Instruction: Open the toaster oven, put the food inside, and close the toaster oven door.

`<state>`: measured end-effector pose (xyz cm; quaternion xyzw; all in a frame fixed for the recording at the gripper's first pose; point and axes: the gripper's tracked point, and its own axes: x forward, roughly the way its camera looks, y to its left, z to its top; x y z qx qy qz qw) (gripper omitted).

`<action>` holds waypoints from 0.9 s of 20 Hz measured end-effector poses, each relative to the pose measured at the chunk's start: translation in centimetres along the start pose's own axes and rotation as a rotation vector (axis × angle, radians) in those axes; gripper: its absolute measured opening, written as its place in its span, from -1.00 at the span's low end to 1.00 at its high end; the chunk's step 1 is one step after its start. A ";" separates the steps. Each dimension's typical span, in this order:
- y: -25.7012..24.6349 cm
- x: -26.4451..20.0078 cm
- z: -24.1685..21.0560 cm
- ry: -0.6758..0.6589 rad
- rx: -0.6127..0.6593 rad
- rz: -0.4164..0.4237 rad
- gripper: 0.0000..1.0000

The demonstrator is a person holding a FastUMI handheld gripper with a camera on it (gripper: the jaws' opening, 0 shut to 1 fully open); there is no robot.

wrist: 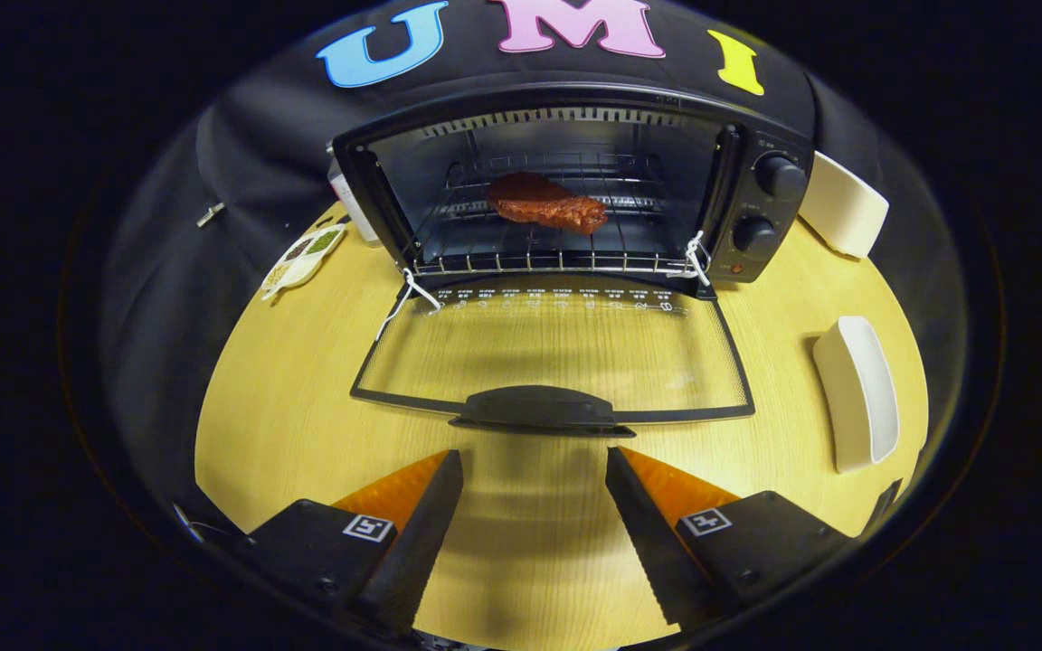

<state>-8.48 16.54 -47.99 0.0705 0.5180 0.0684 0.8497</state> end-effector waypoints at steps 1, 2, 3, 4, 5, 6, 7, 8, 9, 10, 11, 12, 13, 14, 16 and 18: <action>0.1 0.5 -0.1 0.008 -0.003 -0.008 0.98; 0.1 1.0 -0.3 0.020 -0.003 -0.019 0.98; 0.1 1.3 -0.5 0.032 0.002 -0.027 0.98; 0.0 1.7 -0.5 0.035 0.003 -0.041 0.98; -0.3 2.1 -0.7 0.044 0.004 -0.059 0.98; -0.6 2.4 -0.7 0.052 0.008 -0.072 0.99; -0.9 2.7 -0.1 0.045 0.020 -0.095 0.99; -0.8 2.6 -0.4 0.053 0.038 -0.104 0.97; -0.8 2.6 -0.2 0.048 0.036 -0.109 0.92; -0.9 2.6 -0.3 0.051 0.022 -0.110 0.93; -0.9 2.4 -0.3 0.043 0.010 -0.107 0.92; -0.8 2.3 -0.2 0.036 0.007 -0.102 0.93; -0.8 2.1 -0.1 0.031 0.010 -0.096 0.93; -0.8 1.7 0.1 0.020 0.015 -0.090 0.92; -0.7 1.0 0.4 -0.001 0.015 -0.076 0.92; -0.6 0.2 0.8 -0.021 0.005 -0.061 0.92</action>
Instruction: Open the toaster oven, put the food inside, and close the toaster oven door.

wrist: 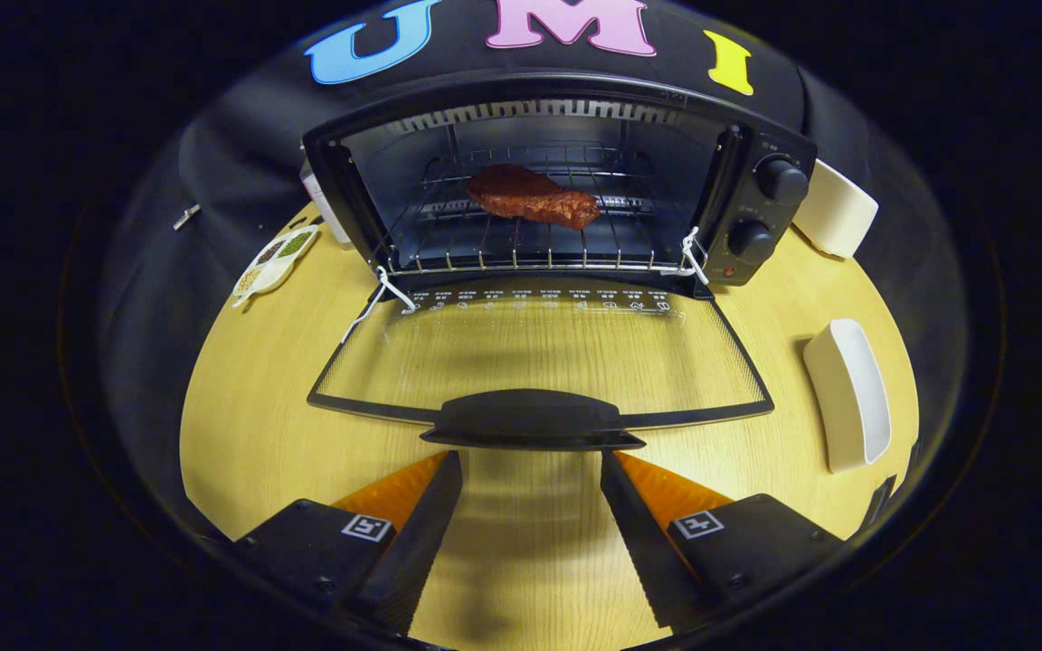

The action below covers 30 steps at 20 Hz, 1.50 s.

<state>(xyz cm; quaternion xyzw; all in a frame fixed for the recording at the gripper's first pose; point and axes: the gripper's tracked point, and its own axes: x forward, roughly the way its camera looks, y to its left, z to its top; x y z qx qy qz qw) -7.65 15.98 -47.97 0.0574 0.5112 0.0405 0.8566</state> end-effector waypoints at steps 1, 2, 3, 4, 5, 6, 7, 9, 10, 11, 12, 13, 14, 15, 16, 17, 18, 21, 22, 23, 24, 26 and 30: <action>0.1 -0.4 0.3 -0.013 0.004 0.005 0.92; 0.2 -0.9 0.6 -0.027 0.007 0.010 0.92; 0.3 -1.3 0.9 -0.044 0.006 0.014 0.92; 0.3 -1.8 1.2 -0.062 0.004 0.018 0.92; 0.4 -2.3 1.5 -0.078 -0.003 0.022 0.92; 0.4 -2.8 1.9 -0.099 -0.012 0.025 0.92; 0.5 -3.3 2.3 -0.119 -0.021 0.028 0.92; 0.6 -4.4 3.6 -0.175 -0.034 0.032 0.92; 0.7 -4.9 4.4 -0.202 -0.040 0.035 0.92; 0.8 -5.4 5.1 -0.229 -0.049 0.035 0.93; 0.7 -5.7 5.8 -0.249 -0.060 0.033 0.93; 0.7 -5.8 6.4 -0.262 -0.067 0.029 0.92; 0.6 -5.9 6.8 -0.265 -0.067 0.028 0.92; 0.6 -6.0 7.2 -0.266 -0.056 0.030 0.93; 0.5 -6.1 7.6 -0.272 -0.039 0.033 0.94; 0.3 -6.4 7.9 -0.280 -0.025 0.033 0.94; 0.2 -6.8 8.5 -0.288 -0.019 0.032 0.94; 0.1 -7.1 10.4 -0.315 -0.006 0.038 0.96; 0.1 -7.3 10.9 -0.327 0.000 0.040 0.96; 0.0 -7.6 11.4 -0.336 0.005 0.043 0.98; 0.0 -7.9 11.9 -0.345 0.008 0.048 0.98; -0.1 -8.4 12.6 -0.362 0.008 0.054 0.98; -0.3 -11.1 14.9 -0.428 0.014 0.081 0.98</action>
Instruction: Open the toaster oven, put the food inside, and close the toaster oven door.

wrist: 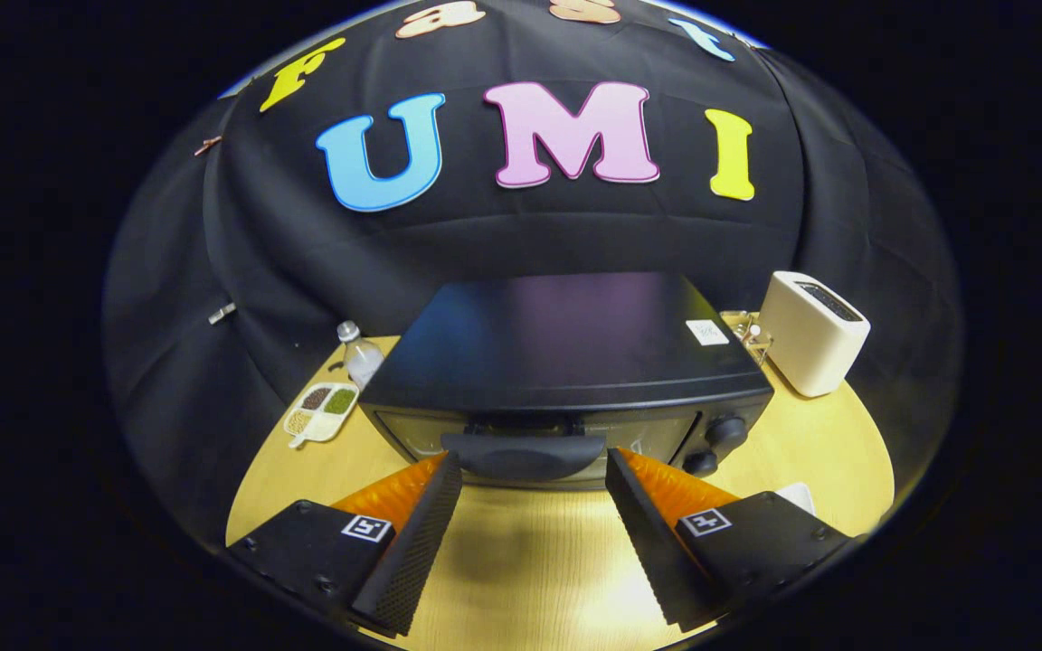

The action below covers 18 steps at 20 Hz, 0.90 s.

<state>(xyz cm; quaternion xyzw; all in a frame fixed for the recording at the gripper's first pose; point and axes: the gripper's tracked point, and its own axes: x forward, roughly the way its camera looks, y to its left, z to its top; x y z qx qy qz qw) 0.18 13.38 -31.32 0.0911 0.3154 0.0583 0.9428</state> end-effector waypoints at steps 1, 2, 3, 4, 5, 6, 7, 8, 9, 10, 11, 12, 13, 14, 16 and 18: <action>-0.2 -0.5 1.1 -0.025 -0.007 0.002 0.98; -0.5 -1.1 2.3 -0.050 -0.018 0.005 0.98; -0.7 -1.8 3.4 -0.073 -0.030 0.006 0.98; -0.9 -2.5 4.5 -0.096 -0.042 0.004 0.98; -1.2 -3.2 5.7 -0.121 -0.051 0.003 0.98; -1.3 -3.9 6.9 -0.144 -0.059 0.004 0.98; -1.7 -4.6 8.0 -0.168 -0.073 -0.001 0.98; -2.1 -5.3 9.3 -0.191 -0.079 -0.005 0.98; -2.3 -6.0 10.3 -0.215 -0.081 -0.003 0.98; -2.4 -6.9 11.4 -0.240 -0.079 0.001 0.98; -2.6 -7.8 12.6 -0.267 -0.075 0.004 0.98; -2.8 -8.7 13.8 -0.297 -0.071 0.006 0.98; -3.2 -9.7 15.0 -0.325 -0.068 0.003 0.98; -3.7 -10.7 16.2 -0.353 -0.062 -0.010 0.98; -4.9 -12.9 18.5 -0.422 -0.061 -0.037 0.98; -5.5 -14.9 20.4 -0.486 -0.081 -0.049 0.97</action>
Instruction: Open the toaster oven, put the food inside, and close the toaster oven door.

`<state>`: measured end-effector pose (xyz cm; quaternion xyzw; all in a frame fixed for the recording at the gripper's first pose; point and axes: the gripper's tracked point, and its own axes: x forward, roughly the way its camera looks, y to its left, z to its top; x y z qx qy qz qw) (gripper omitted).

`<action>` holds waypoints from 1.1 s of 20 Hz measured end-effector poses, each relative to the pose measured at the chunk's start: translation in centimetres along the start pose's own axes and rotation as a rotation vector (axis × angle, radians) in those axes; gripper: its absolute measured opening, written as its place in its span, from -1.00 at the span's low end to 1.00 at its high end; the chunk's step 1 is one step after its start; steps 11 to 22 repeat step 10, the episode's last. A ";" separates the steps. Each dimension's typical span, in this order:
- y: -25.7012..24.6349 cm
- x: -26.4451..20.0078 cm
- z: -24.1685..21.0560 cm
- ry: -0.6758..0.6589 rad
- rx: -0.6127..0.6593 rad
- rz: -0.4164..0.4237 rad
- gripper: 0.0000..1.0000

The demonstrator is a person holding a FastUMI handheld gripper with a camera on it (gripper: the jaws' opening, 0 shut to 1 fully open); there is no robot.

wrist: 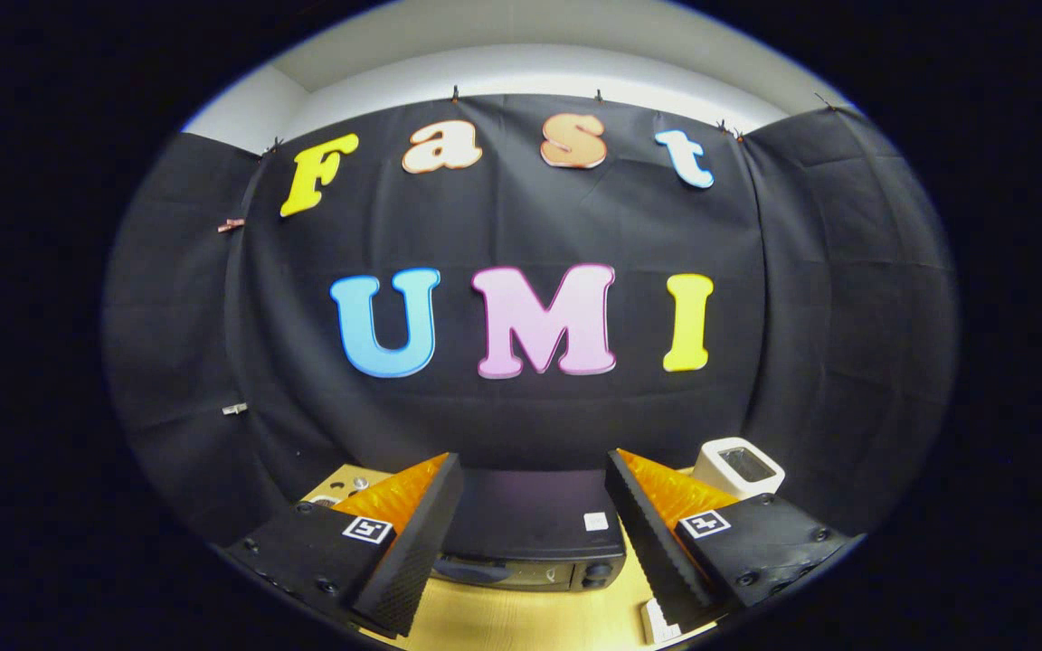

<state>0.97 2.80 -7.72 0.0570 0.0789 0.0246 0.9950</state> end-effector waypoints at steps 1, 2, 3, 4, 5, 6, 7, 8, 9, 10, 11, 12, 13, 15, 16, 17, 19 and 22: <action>-0.4 -0.5 0.9 -0.022 -0.020 0.001 0.97; -0.9 -0.9 1.6 -0.034 -0.032 -0.005 0.97; -1.3 -1.3 2.2 -0.045 -0.033 -0.010 0.97; -1.3 -1.8 2.8 -0.058 -0.026 -0.011 0.97; -1.4 -2.2 3.2 -0.067 -0.010 -0.012 0.98; -1.6 -2.5 3.5 -0.076 0.005 -0.013 0.97; -1.7 -3.0 3.9 -0.088 0.017 -0.010 0.97; -1.9 -2.9 4.3 -0.101 0.017 -0.015 0.97; -2.4 -3.0 4.4 -0.110 0.007 -0.021 0.97; -2.7 -3.1 4.7 -0.113 -0.002 -0.031 0.97; -2.7 -3.1 4.7 -0.113 -0.002 -0.031 0.97; -2.7 -3.1 4.7 -0.113 -0.002 -0.031 0.97; -2.7 -3.1 4.7 -0.113 -0.002 -0.031 0.97; -2.7 -3.1 4.7 -0.113 -0.002 -0.031 0.97; -2.7 -3.1 4.7 -0.113 -0.002 -0.031 0.97; -2.7 -3.1 4.7 -0.113 -0.002 -0.031 0.97; -2.7 -3.1 4.7 -0.113 -0.002 -0.031 0.97; -2.7 -3.1 4.7 -0.113 -0.002 -0.031 0.97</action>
